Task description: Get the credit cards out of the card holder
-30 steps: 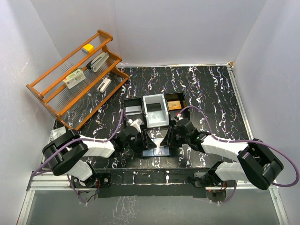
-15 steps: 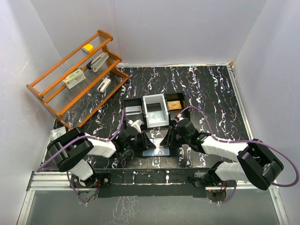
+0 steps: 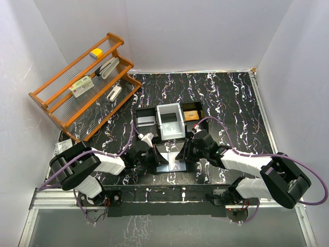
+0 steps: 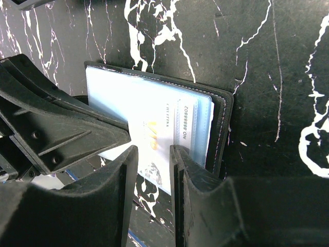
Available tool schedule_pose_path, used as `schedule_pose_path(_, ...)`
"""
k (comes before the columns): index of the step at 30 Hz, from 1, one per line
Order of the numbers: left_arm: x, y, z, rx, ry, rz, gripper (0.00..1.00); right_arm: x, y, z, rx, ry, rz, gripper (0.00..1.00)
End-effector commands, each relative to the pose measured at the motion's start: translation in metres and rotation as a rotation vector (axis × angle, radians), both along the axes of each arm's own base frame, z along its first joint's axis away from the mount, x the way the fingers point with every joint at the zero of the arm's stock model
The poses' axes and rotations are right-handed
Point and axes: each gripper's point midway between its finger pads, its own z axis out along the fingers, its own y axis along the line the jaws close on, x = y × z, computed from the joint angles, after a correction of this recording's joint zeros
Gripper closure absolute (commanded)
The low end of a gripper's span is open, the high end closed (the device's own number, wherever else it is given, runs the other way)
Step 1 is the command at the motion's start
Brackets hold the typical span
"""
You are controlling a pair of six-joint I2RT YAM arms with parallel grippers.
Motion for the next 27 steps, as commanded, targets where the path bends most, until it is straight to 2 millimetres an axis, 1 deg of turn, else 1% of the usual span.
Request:
schedule_pose_path(1,-0.006,0.007,0.0,0.021,-0.016,-0.008,1.0,-0.027,-0.04,-0.047,-0.203,0.105,-0.018,0.69)
schedule_pose_path(7,-0.005,0.007,0.003,0.021,-0.029,-0.014,1.0,-0.024,-0.038,-0.044,-0.198,0.098,-0.015,0.69)
schedule_pose_path(8,-0.005,0.005,0.005,0.014,-0.035,-0.023,0.97,-0.025,-0.038,-0.044,-0.196,0.099,-0.011,0.69)
schedule_pose_path(9,-0.004,0.003,0.007,0.009,-0.034,-0.024,0.89,-0.024,-0.037,-0.044,-0.195,0.1,-0.01,0.69)
schedule_pose_path(10,-0.004,0.0,0.009,0.001,-0.034,-0.03,0.85,-0.025,-0.037,-0.044,-0.196,0.103,-0.009,0.69)
schedule_pose_path(13,-0.002,-0.007,0.016,-0.043,-0.039,-0.032,0.81,-0.026,-0.037,-0.046,-0.197,0.107,-0.008,0.69)
schedule_pose_path(15,-0.001,-0.009,0.015,-0.049,-0.023,-0.018,0.79,-0.026,-0.038,-0.047,-0.199,0.11,-0.01,0.69)
schedule_pose_path(19,-0.002,-0.006,-0.001,-0.014,0.034,0.009,0.77,-0.026,-0.037,-0.047,-0.194,0.11,-0.009,0.69)
schedule_pose_path(21,-0.003,-0.004,-0.005,-0.034,0.047,0.028,0.77,-0.027,-0.037,-0.048,-0.192,0.114,-0.007,0.69)
schedule_pose_path(25,-0.005,-0.01,-0.004,-0.095,0.053,0.02,0.78,-0.028,-0.033,-0.046,-0.167,0.116,-0.001,0.69)
schedule_pose_path(27,-0.005,-0.014,-0.002,-0.121,0.047,0.011,0.81,-0.038,-0.041,-0.057,-0.184,0.144,0.0,0.69)
